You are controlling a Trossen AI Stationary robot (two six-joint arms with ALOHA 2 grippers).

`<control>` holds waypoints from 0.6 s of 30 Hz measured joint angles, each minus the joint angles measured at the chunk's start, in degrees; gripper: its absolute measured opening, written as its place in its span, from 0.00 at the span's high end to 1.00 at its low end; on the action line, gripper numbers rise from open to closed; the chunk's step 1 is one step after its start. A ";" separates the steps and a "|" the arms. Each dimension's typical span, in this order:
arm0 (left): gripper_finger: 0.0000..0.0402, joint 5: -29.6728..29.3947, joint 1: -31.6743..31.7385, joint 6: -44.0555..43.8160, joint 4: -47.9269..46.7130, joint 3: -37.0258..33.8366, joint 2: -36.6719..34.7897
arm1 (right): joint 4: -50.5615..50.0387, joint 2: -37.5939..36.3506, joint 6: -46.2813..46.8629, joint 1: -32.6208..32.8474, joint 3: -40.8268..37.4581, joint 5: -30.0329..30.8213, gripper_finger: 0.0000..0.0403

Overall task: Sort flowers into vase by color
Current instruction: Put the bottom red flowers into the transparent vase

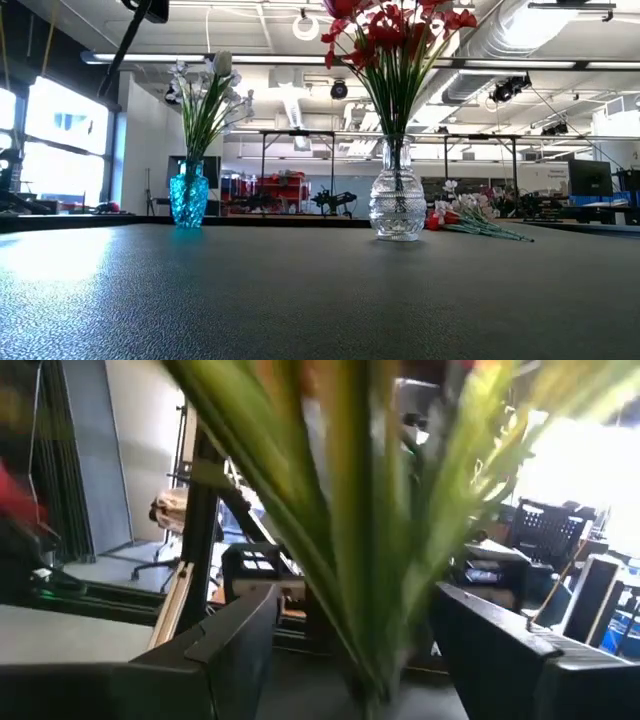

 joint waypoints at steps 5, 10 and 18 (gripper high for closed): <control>0.99 0.01 -0.01 -0.87 0.06 0.00 0.79 | -12.07 0.00 0.39 -0.01 6.13 0.01 0.38; 0.99 0.03 0.00 -1.27 0.14 0.00 0.83 | -19.53 0.00 1.78 -0.33 10.00 0.07 0.53; 0.98 0.01 -0.02 -2.38 -0.30 0.00 0.83 | -21.63 0.00 1.59 0.02 11.00 5.17 0.89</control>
